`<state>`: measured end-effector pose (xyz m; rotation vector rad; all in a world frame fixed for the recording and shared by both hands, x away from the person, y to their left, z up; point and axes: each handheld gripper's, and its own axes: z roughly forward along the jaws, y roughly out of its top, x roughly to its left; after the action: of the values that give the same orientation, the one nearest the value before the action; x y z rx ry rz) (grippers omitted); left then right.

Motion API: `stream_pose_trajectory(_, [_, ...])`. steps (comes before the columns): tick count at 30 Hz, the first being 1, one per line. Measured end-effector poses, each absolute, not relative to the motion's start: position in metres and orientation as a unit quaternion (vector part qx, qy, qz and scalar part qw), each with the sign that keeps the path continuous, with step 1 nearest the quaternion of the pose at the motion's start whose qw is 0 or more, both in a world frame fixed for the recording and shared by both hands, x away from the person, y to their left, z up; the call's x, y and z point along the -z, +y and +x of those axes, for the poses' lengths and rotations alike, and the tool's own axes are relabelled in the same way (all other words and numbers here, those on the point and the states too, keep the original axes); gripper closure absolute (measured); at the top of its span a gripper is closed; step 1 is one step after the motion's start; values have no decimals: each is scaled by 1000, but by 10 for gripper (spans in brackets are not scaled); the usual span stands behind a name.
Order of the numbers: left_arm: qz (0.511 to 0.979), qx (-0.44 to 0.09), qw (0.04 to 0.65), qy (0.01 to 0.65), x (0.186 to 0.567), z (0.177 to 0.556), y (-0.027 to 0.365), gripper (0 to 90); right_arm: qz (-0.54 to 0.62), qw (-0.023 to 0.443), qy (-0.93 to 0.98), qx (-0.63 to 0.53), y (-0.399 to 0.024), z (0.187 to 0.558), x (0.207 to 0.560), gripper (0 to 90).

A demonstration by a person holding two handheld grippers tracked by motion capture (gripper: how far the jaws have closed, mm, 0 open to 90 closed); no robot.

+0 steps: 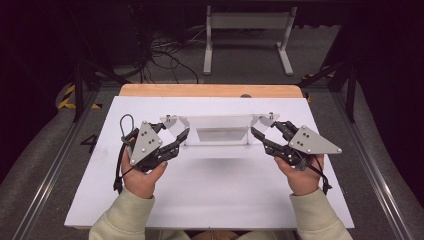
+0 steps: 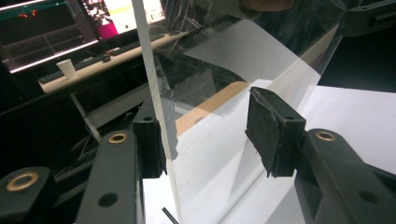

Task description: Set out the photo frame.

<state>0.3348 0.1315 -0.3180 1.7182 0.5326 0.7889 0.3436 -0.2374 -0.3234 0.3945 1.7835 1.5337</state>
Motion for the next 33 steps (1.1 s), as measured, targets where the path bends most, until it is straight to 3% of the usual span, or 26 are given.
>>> stream_pose_trajectory(8, [728,-311,568,225,308,328,135,499,164,373,699,-588,-235,326,312,568])
stream_pose_trajectory(19, [737,-255,584,228,297,318,133,509,202,333,700,-598,-241,302,298,573])
stream_pose_trajectory(33, [715,-274,611,202,308,327,126,492,211,325,696,-605,-250,310,304,552])
